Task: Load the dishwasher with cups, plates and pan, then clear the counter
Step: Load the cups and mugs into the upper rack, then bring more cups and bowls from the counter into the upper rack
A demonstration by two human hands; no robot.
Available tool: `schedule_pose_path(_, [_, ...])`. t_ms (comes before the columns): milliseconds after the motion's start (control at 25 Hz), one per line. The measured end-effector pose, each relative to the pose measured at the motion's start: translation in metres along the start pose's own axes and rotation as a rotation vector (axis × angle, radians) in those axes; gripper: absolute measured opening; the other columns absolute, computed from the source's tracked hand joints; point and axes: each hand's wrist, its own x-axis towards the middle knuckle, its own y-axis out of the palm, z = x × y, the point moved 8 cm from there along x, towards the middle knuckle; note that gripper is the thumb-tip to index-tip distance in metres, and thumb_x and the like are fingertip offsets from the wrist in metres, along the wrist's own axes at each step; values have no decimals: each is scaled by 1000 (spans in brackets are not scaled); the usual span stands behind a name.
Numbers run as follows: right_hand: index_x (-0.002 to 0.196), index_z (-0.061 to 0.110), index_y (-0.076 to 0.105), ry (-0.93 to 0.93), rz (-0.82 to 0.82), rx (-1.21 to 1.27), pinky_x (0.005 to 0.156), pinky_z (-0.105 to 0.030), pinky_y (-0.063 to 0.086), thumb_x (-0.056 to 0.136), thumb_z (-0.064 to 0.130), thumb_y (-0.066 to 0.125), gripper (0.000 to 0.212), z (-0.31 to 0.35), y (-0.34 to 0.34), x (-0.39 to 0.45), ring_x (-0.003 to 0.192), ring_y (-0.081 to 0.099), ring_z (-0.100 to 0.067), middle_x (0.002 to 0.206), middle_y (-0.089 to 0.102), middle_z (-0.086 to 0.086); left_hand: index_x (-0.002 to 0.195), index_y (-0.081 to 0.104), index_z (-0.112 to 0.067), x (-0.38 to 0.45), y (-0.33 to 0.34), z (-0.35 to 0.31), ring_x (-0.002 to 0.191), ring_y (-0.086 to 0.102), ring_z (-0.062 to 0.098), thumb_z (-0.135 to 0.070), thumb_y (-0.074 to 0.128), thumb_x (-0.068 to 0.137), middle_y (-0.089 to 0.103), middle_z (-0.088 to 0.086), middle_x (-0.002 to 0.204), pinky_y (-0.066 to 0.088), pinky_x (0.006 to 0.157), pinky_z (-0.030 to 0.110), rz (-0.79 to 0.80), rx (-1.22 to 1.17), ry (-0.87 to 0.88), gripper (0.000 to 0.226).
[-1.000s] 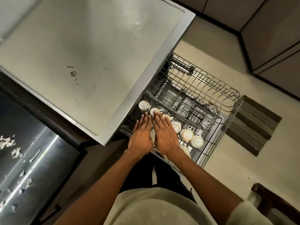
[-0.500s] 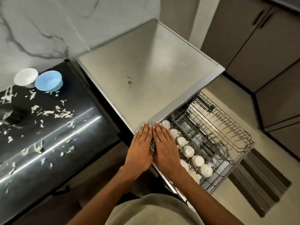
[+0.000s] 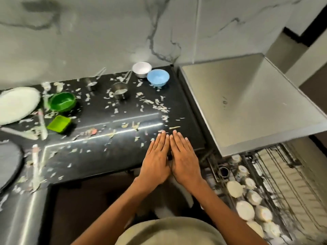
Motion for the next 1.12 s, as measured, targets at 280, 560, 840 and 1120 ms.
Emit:
schedule_pose_path(280, [158,11,27,-259,131,40,126,-40,17,95,15,45,65,111,58,55,155,11,-16,166,21,-8,156,-9,-23,-40,-50,113,150,-20,10,-18,41,95,-18,-2,164,-4,125,36,-116,-77,-280,79])
schedule_pose_path(560, [157,12,29,-417,197,81,126,-40,19,97,15,51,64,160,98,116,153,19,-18,163,27,-8,155,-7,-21,-32,-69,186,151,-17,10,-21,30,93,-13,-2,165,-8,124,32,-197,-91,-476,73])
schedule_pose_path(840, [155,7,32,-499,253,109,125,-39,19,96,12,46,61,192,135,185,152,25,-22,162,29,-12,158,3,-14,-4,-90,250,152,-12,14,-20,33,91,-9,2,165,-5,124,32,-253,-114,-608,73])
schedule_pose_path(1120, [152,0,36,-623,332,109,124,-44,21,84,9,50,70,255,175,244,150,29,-29,160,32,-17,158,6,-8,-17,-117,323,153,-6,17,-28,29,83,-4,5,166,-9,121,27,-284,-94,-798,81])
